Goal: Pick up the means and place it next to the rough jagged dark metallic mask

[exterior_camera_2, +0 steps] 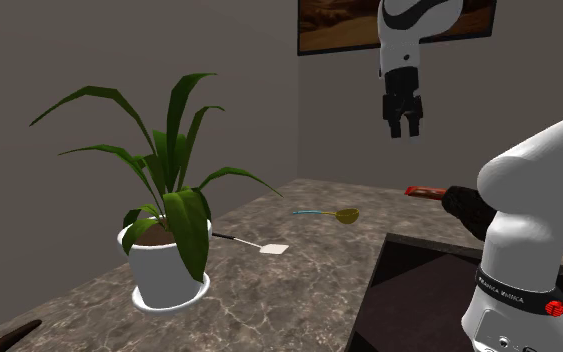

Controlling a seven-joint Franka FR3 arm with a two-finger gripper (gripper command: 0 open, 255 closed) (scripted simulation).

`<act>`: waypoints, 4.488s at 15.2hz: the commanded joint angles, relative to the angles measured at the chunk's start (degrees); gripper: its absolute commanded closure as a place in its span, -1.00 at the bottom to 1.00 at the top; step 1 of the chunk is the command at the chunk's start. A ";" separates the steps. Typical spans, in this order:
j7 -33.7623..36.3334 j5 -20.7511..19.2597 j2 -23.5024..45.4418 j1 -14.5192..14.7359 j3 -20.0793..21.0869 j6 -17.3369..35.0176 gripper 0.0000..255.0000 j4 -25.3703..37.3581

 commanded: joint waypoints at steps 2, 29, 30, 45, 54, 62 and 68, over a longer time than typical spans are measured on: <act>0.18 0.47 1.09 0.40 0.50 2.06 -1.00 -0.61; 7.54 -0.83 49.44 8.35 13.66 47.96 -1.00 11.49; 8.11 -1.67 51.52 8.73 13.87 48.88 -1.00 12.92; 13.54 -11.50 75.71 15.85 12.91 55.64 -1.00 33.22; 14.10 -12.38 78.44 16.38 12.22 57.90 -1.00 33.64; 14.10 -12.38 78.42 16.38 12.23 57.90 1.00 33.63; 13.98 -12.20 77.88 16.27 12.38 57.38 1.00 33.61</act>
